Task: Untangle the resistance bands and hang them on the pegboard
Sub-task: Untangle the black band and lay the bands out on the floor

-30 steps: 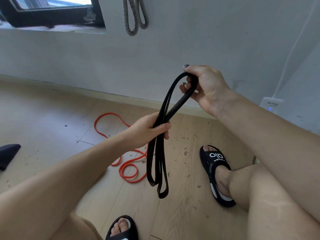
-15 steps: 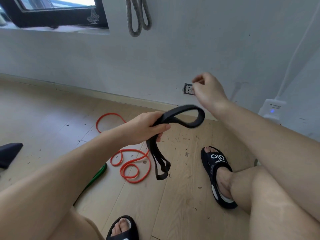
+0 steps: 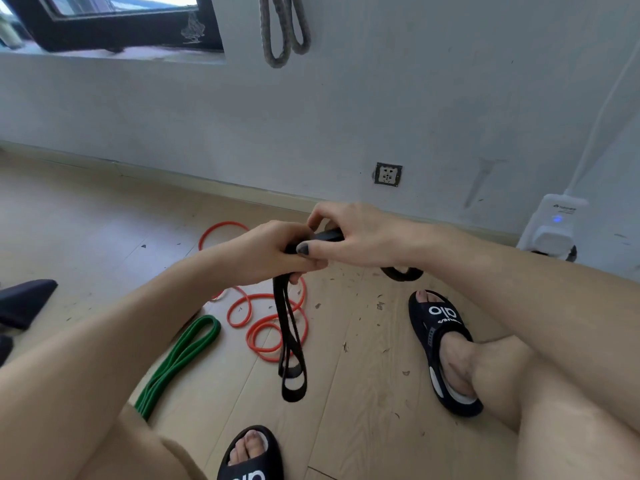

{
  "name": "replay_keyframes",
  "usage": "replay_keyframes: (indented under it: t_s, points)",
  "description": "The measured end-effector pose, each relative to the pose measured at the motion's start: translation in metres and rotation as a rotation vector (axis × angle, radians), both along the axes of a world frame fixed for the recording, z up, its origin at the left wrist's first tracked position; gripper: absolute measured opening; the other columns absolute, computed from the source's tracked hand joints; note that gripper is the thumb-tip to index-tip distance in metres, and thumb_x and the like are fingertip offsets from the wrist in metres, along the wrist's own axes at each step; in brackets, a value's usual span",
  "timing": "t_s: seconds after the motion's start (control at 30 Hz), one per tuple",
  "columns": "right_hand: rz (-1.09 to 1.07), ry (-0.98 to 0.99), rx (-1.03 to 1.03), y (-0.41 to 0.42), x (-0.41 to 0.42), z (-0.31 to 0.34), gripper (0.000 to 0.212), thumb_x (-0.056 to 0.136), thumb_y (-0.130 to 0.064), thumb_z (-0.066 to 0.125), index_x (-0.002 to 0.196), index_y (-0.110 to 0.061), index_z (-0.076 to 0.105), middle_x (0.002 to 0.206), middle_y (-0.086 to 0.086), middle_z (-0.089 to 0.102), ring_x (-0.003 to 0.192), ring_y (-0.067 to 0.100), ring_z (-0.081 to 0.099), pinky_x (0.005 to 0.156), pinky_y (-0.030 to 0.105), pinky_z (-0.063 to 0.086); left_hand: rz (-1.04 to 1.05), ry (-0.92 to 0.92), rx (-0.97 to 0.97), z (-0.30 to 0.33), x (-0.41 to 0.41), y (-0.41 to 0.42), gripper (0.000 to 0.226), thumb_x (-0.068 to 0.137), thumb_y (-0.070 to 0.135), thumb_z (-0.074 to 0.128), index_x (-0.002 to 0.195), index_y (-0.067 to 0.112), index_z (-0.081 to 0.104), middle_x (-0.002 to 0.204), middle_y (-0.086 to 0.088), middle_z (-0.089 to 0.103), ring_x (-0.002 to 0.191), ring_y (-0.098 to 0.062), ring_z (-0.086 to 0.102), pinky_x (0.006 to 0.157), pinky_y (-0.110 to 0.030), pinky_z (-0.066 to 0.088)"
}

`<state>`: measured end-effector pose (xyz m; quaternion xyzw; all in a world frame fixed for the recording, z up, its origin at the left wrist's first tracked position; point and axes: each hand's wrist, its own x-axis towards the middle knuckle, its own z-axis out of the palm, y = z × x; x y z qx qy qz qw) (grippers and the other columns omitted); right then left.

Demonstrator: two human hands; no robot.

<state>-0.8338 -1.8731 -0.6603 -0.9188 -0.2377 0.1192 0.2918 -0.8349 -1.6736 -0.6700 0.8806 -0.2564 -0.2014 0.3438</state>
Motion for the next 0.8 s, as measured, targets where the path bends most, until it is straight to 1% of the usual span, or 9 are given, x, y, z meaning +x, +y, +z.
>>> replay_keyframes:
  t_s: [0.07,0.13,0.2,0.3,0.47,0.53,0.63,0.73,0.8]
  points:
    - [-0.007,-0.015,0.028,-0.002,0.004,0.003,0.034,0.093,-0.058,0.062,0.111,-0.029,0.062,0.077,-0.009,0.066,0.064,-0.001,0.06,0.06,0.02,0.041,-0.021,-0.037,0.082,-0.005,-0.001,0.008,0.009,0.094,0.029,0.07,0.092,0.025,0.062,0.074,0.001,0.069,0.065,-0.004,0.067,0.062,-0.021,0.053]
    - [-0.008,-0.012,0.038,-0.006,0.007,0.006,0.032,0.095,-0.056,0.062,0.108,-0.027,0.065,0.073,-0.002,0.07,0.059,0.002,0.059,0.059,0.023,0.043,-0.034,-0.068,0.156,-0.01,-0.003,0.015,0.016,0.093,0.03,0.072,0.087,0.03,0.057,0.07,0.007,0.067,0.061,-0.001,0.064,0.059,-0.015,0.048]
    - [-0.001,-0.001,0.052,-0.01,0.008,0.01,0.03,0.095,-0.053,0.064,0.109,-0.026,0.066,0.08,0.002,0.073,0.066,0.009,0.064,0.065,0.026,0.049,-0.023,-0.066,0.173,-0.014,-0.005,0.021,0.016,0.094,0.031,0.071,0.086,0.028,0.058,0.07,0.008,0.068,0.06,0.0,0.064,0.059,-0.013,0.047]
    - [0.01,0.029,0.046,-0.013,0.009,0.015,0.027,0.088,-0.051,0.073,0.105,-0.03,0.067,0.085,-0.004,0.074,0.07,0.006,0.067,0.067,0.024,0.051,-0.013,-0.031,0.194,-0.019,-0.008,0.029,0.014,0.096,0.025,0.069,0.088,0.024,0.058,0.07,0.008,0.068,0.058,0.002,0.062,0.056,-0.01,0.045]
    - [0.175,0.041,-0.311,-0.01,0.012,0.004,0.012,0.088,-0.036,0.075,0.098,-0.033,0.069,0.081,-0.009,0.067,0.07,0.006,0.06,0.061,0.025,0.044,0.033,0.014,0.184,-0.023,-0.009,0.052,0.018,0.1,0.026,0.064,0.083,0.025,0.059,0.069,0.005,0.069,0.064,-0.006,0.065,0.062,-0.018,0.048]
    - [0.198,0.023,-0.351,-0.006,0.013,-0.001,0.005,0.092,-0.029,0.069,0.095,-0.032,0.067,0.08,-0.009,0.066,0.071,0.007,0.06,0.06,0.026,0.045,0.043,0.01,0.182,-0.022,-0.009,0.058,0.019,0.1,0.027,0.064,0.082,0.027,0.059,0.069,0.006,0.068,0.064,-0.006,0.065,0.063,-0.018,0.05]
    - [0.22,-0.037,-0.449,-0.002,0.014,-0.007,0.011,0.097,-0.024,0.06,0.088,-0.03,0.057,0.082,-0.009,0.061,0.075,0.014,0.06,0.065,0.035,0.05,0.054,0.022,0.198,-0.025,-0.01,0.07,0.017,0.101,0.03,0.063,0.084,0.03,0.059,0.07,0.003,0.069,0.064,-0.009,0.066,0.064,-0.022,0.052]
    - [0.197,0.002,-0.482,-0.006,0.016,-0.017,0.013,0.099,-0.02,0.052,0.087,-0.026,0.052,0.077,-0.006,0.064,0.067,0.016,0.064,0.064,0.042,0.056,0.085,0.049,0.246,-0.029,-0.009,0.089,0.019,0.1,0.036,0.062,0.086,0.024,0.06,0.072,-0.001,0.069,0.064,-0.015,0.065,0.069,-0.042,0.059]
    - [0.185,0.012,-0.445,-0.006,0.018,-0.02,0.013,0.099,-0.018,0.051,0.088,-0.025,0.053,0.075,-0.004,0.065,0.062,0.016,0.066,0.058,0.039,0.057,0.094,0.064,0.257,-0.031,-0.009,0.097,0.022,0.1,0.04,0.061,0.086,0.022,0.06,0.075,-0.004,0.068,0.064,-0.016,0.063,0.071,-0.044,0.058]
